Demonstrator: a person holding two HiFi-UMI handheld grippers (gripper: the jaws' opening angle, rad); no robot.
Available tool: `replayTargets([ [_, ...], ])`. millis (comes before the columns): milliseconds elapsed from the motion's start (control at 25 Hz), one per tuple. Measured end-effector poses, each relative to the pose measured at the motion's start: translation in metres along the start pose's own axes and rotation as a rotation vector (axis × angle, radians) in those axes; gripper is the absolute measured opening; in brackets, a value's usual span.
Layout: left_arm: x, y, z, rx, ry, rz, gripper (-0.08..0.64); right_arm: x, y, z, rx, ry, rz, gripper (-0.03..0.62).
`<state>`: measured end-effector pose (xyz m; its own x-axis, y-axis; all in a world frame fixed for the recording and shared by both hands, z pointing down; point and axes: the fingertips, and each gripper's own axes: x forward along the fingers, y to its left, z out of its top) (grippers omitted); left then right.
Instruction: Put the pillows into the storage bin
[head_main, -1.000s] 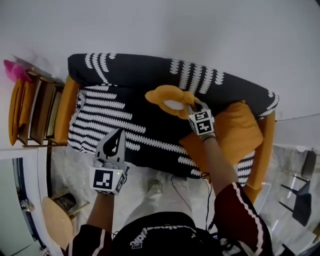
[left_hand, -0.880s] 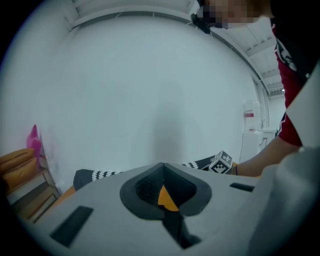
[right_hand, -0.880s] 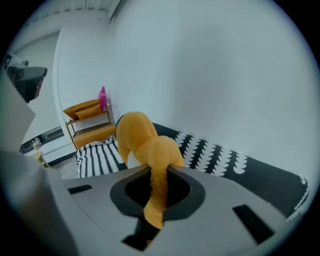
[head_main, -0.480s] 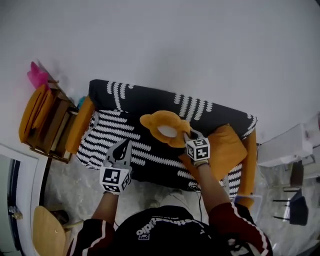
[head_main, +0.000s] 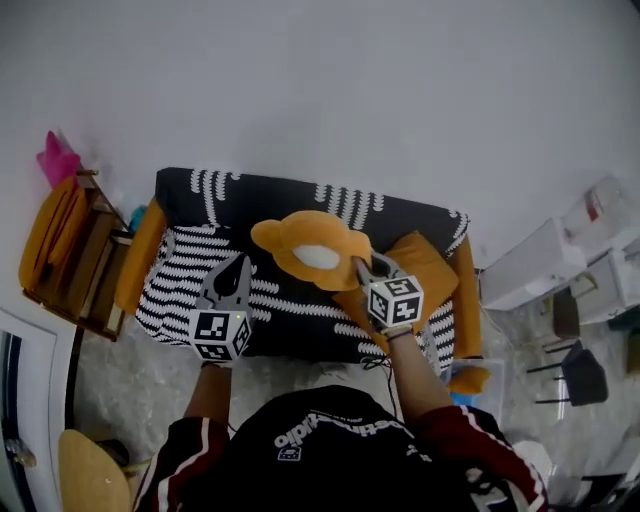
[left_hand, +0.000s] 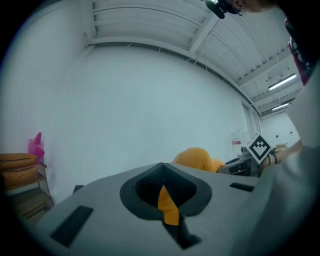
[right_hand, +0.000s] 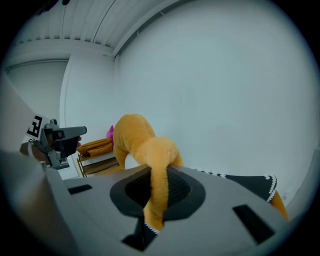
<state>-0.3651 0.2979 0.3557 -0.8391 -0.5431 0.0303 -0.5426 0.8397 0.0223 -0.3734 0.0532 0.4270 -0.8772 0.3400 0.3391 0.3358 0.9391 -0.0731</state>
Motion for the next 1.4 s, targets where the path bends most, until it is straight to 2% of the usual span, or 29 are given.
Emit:
replayTargets([
  [160, -0.010, -0.019, 0.012, -0.017, -0.038, -0.049, 0.003, -0.051, 0.012, 0.008, 0.026, -0.056, -0.040, 0.034],
  [320, 0.000, -0.050, 0.012, -0.070, -0.039, -0.143, 0.003, -0.103, 0.011, 0.006, 0.091, -0.085, -0.108, 0.034],
  [560, 0.026, -0.102, 0.004, -0.039, -0.033, -0.238, 0.003, -0.156, -0.012, 0.002, 0.113, -0.096, -0.190, 0.034],
  [760, 0.053, -0.161, -0.007, -0.057, -0.022, -0.383, 0.003, -0.213, -0.041, -0.010, 0.172, -0.156, -0.315, 0.034],
  [960, 0.076, -0.254, -0.005, -0.065, -0.015, -0.532, 0.004, -0.295, -0.073, -0.030, 0.226, -0.201, -0.448, 0.034],
  [1080, 0.079, -0.331, -0.006, -0.048, -0.012, -0.647, 0.003, -0.361, -0.097, -0.051, 0.258, -0.230, -0.554, 0.034],
  [1400, 0.059, -0.536, -0.016, 0.006, 0.006, -0.890, 0.003, -0.533, -0.157, -0.116, 0.331, -0.293, -0.770, 0.034],
])
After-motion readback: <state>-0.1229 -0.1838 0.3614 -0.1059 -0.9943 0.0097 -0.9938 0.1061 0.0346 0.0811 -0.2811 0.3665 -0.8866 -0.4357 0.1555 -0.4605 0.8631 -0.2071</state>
